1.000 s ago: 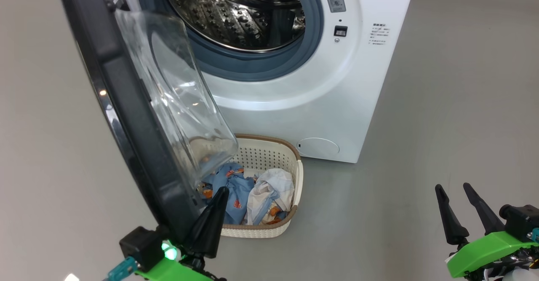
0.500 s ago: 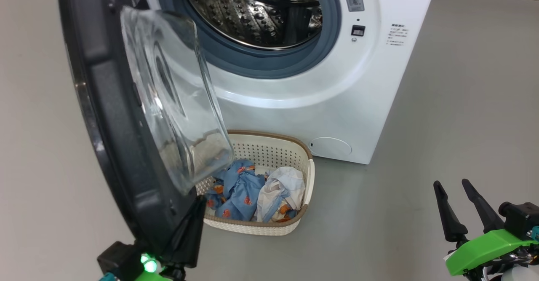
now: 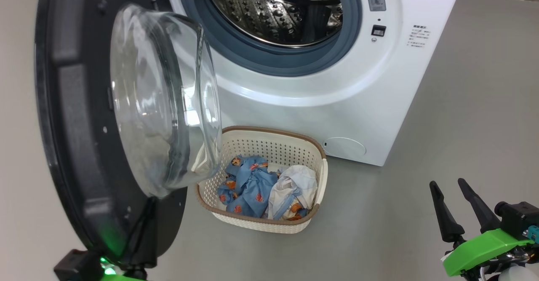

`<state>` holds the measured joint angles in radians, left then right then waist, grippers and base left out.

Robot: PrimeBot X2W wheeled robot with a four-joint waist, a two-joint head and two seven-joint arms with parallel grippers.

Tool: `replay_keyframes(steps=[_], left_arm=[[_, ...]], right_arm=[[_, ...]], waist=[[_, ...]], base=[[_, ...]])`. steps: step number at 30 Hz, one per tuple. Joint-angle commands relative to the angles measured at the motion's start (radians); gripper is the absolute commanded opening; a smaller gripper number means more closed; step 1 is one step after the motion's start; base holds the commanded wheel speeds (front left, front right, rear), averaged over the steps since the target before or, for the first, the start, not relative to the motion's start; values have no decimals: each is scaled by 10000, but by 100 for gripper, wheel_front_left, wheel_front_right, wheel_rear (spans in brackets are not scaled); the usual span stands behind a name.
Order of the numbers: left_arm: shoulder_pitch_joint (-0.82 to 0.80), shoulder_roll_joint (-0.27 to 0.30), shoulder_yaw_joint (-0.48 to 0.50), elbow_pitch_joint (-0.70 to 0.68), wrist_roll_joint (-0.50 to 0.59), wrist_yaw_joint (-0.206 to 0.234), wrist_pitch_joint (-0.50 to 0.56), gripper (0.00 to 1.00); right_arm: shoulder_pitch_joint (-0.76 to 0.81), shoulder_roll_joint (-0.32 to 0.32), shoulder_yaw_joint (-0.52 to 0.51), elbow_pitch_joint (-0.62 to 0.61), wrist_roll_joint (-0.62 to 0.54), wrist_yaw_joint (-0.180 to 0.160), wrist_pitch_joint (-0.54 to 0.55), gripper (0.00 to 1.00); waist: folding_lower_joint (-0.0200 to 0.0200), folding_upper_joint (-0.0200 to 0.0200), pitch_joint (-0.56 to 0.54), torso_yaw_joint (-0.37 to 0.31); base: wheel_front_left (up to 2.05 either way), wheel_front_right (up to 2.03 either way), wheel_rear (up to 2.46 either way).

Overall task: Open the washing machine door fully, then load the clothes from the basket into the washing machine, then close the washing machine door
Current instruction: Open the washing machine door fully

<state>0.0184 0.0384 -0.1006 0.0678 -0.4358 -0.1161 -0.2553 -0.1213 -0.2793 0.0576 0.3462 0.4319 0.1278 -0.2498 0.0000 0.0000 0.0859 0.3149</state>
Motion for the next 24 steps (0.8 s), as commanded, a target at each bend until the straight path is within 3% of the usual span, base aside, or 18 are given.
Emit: replay_keyframes(steps=[1,24], left_arm=[[-157,239,602,-309,106,157,-64,0],[-654,856,2737,401,238,913,-65,0]], right_arm=[[-144,-187,264,-263,-100,29,-120,100],[-269,-294,522,-247,-64,29,-120,100]], waist=[[0,0,23,76],[0,0,343,264]], base=[[0,0,0],[0,0,0]])
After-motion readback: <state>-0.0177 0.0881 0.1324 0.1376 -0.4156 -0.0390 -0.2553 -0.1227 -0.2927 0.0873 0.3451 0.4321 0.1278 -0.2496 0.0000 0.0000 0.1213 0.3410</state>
